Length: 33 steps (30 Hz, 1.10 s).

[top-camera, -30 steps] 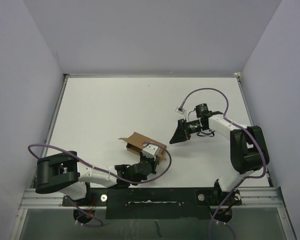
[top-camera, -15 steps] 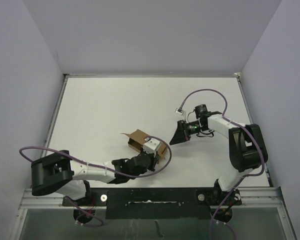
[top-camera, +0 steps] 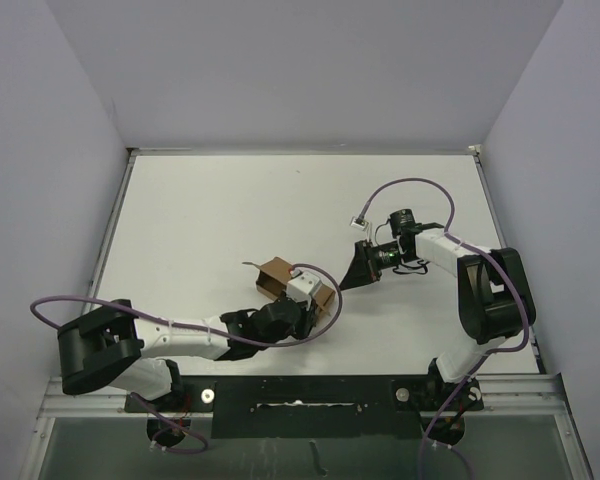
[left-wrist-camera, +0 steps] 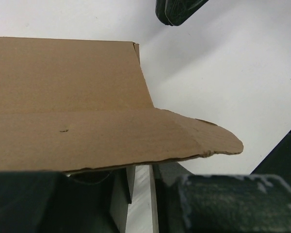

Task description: Fold the paper box

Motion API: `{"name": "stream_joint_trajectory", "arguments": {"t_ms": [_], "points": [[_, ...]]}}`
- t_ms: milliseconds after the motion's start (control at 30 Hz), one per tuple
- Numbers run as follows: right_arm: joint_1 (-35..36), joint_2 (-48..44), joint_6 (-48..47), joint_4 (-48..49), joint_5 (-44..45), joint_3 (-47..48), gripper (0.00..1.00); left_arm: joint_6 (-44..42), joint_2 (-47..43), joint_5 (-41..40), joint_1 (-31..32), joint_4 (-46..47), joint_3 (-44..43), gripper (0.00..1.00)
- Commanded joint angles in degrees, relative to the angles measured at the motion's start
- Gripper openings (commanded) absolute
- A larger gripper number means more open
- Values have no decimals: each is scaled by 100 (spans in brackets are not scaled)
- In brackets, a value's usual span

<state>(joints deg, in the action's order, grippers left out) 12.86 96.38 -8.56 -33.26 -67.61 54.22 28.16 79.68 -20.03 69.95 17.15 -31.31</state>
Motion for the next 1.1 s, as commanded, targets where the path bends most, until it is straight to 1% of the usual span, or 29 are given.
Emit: {"name": "stream_joint_trajectory", "arguments": {"t_ms": [0,133,267,367,500,700,800,933,1067], "points": [[52,21,-77,-40,-94,107,20,146,-342,80,-34,39,-209,18],[51,14,-76,-49,-94,107,20,243,-419,-5,-26,450,-49,25],[54,13,-78,-49,-102,115,20,299,-406,-256,-17,474,-1,28],[50,15,-76,-49,-107,115,20,293,-317,-488,-6,511,-11,29],[41,21,-80,-50,-112,115,20,213,-140,-529,-10,539,-76,28],[41,22,-76,-49,-122,115,20,91,17,-498,-34,777,-29,21],[40,30,-80,-50,-121,115,20,42,59,-440,-48,781,-42,22],[44,30,-76,-49,-120,115,20,49,95,-389,-62,799,-25,25],[35,30,-77,-49,-120,115,20,45,183,-370,-69,827,2,25]]}}
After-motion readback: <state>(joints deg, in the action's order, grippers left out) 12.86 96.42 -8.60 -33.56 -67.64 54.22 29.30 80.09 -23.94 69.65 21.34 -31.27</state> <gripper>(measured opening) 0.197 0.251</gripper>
